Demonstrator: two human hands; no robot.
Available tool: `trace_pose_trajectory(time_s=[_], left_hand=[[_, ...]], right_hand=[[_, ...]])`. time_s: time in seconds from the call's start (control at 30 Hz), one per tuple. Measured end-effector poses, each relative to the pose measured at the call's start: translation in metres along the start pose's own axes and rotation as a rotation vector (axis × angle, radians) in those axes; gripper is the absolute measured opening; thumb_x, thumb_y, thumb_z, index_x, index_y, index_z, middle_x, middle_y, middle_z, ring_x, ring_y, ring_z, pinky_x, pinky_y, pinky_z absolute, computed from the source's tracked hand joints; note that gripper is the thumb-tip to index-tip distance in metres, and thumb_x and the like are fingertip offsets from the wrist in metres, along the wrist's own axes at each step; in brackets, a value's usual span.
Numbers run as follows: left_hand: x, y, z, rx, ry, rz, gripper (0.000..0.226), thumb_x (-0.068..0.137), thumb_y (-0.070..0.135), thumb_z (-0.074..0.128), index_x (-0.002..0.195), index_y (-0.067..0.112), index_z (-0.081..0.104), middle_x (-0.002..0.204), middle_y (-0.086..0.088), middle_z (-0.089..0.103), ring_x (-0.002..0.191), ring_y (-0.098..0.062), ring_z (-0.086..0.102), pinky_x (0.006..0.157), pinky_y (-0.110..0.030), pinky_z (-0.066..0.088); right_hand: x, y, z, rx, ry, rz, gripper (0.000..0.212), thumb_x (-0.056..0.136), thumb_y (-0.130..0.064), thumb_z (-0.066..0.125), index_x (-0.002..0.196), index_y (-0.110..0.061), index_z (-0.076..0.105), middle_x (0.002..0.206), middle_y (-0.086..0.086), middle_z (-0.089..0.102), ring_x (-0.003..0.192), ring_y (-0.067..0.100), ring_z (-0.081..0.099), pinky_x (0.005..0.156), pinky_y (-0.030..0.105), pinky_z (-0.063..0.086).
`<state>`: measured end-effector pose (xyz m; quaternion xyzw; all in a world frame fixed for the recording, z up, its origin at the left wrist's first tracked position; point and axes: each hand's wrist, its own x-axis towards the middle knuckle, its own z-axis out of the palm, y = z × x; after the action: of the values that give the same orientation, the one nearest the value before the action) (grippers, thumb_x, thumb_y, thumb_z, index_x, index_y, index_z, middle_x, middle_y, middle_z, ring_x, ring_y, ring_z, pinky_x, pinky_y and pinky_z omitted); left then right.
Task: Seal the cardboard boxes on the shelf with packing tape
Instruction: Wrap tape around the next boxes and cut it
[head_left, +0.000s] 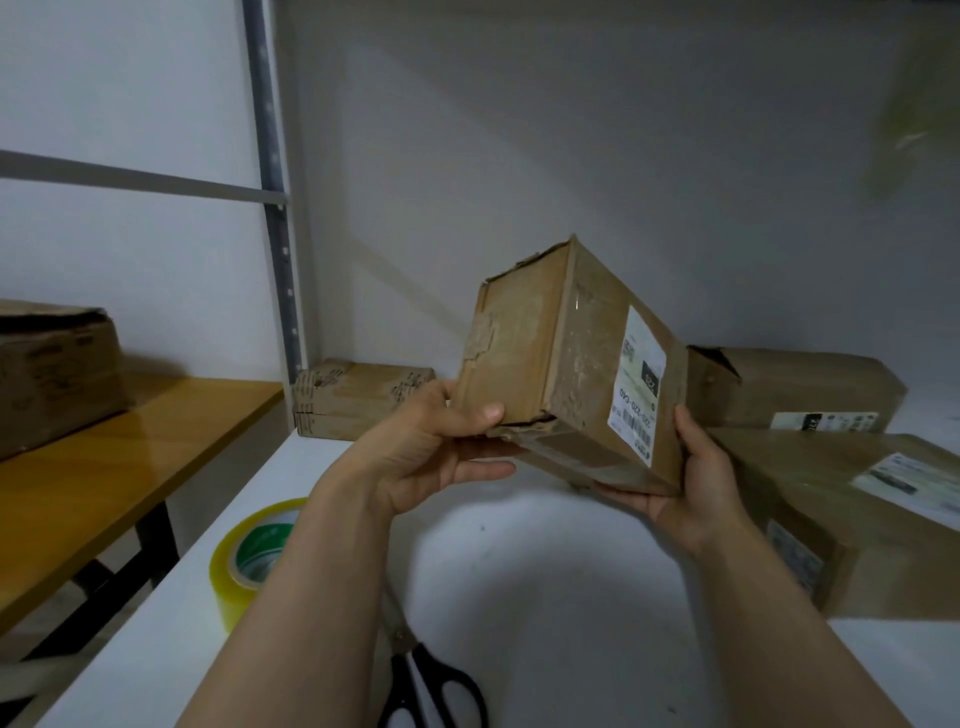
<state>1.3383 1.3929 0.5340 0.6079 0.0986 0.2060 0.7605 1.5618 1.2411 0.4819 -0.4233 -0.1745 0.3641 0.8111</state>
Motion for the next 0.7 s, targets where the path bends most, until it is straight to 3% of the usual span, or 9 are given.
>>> trace_pose_trajectory(time_s=[0.1,0.2,0.27,0.37,0.5,0.6,0.7], left_hand=[[0.000,-0.004,-0.008,-0.006,-0.063,0.023,0.097,0.049,0.038,0.100,0.133,0.018,0.054,0.120,-0.014,0.070,0.112,-0.039,0.067,0.090,-0.049,0.058],[-0.002,-0.004,-0.010,0.132,-0.041,0.046,0.123,0.038,0.049,0.101,0.144,0.039,0.038,0.128,-0.009,0.067,0.108,-0.038,0.070,0.081,-0.042,0.061],[-0.003,-0.003,-0.007,0.258,0.028,0.057,0.128,0.038,0.056,0.099,0.146,0.044,0.032,0.125,-0.005,0.067,0.092,-0.027,0.073,0.075,-0.035,0.057],[-0.003,-0.001,-0.006,0.409,0.109,0.064,0.119,0.044,0.060,0.088,0.146,0.040,0.030,0.116,0.000,0.067,0.082,-0.016,0.069,0.078,-0.035,0.050],[-0.003,-0.001,-0.008,0.474,0.139,0.055,0.115,0.043,0.061,0.083,0.143,0.037,0.031,0.123,0.010,0.060,0.105,-0.013,0.065,0.090,-0.032,0.048],[0.004,-0.008,-0.006,0.334,0.161,0.144,0.118,0.049,0.051,0.087,0.147,0.026,0.027,0.136,0.002,0.054,0.118,-0.016,0.063,0.100,-0.036,0.053],[0.012,-0.018,-0.006,0.245,0.220,0.267,0.125,0.058,0.055,0.089,0.153,0.050,0.007,0.151,0.003,0.039,0.130,-0.021,0.055,0.101,-0.045,0.054]], right_hand=[[0.000,0.000,0.000,-0.039,0.007,-0.002,0.046,0.101,-0.055,0.043,0.127,-0.025,0.065,0.117,0.010,0.075,0.102,0.035,0.073,0.078,0.061,0.057],[-0.001,-0.002,0.001,-0.068,0.016,0.001,0.046,0.100,-0.056,0.044,0.127,-0.024,0.065,0.115,0.010,0.075,0.102,0.036,0.073,0.080,0.061,0.056],[-0.001,-0.003,0.002,-0.075,0.018,0.007,0.046,0.100,-0.055,0.044,0.127,-0.024,0.065,0.115,0.011,0.075,0.101,0.036,0.073,0.081,0.062,0.056],[-0.003,-0.003,0.001,-0.077,0.017,0.014,0.046,0.100,-0.054,0.045,0.127,-0.023,0.064,0.115,0.011,0.075,0.100,0.037,0.073,0.081,0.063,0.056],[-0.004,-0.005,0.001,-0.108,0.020,0.022,0.046,0.100,-0.055,0.045,0.128,-0.023,0.064,0.115,0.010,0.075,0.101,0.037,0.073,0.083,0.064,0.056],[-0.005,-0.008,0.003,-0.134,0.037,0.022,0.045,0.099,-0.058,0.048,0.123,-0.025,0.066,0.113,0.009,0.076,0.103,0.036,0.072,0.083,0.066,0.055],[-0.008,-0.008,0.003,-0.145,0.042,-0.002,0.044,0.097,-0.056,0.050,0.124,-0.026,0.067,0.116,0.008,0.075,0.105,0.036,0.071,0.084,0.067,0.055]])
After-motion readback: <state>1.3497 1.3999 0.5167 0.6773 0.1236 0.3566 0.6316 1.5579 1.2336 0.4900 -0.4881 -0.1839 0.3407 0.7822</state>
